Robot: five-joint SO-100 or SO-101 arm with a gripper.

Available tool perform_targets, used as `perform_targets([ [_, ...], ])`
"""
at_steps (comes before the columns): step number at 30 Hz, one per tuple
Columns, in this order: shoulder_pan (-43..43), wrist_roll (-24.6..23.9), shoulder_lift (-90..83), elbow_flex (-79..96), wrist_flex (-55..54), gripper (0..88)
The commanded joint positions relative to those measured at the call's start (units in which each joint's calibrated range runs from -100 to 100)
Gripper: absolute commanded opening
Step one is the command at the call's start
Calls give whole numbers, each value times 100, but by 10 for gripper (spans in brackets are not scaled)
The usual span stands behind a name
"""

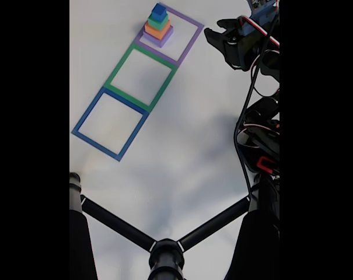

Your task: Tower of hanoi

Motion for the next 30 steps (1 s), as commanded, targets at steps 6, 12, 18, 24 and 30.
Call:
perform_targets([
  [6,-107,59,391,1531,-2867,159],
  [12,-153,59,1408,1931,-4591,184],
  [18,-46,59,2682,1949,-6129,212],
  [24,229,59,3371,1949,-6971,297],
  [30,351,59,3940,1931,-7642,317],
])
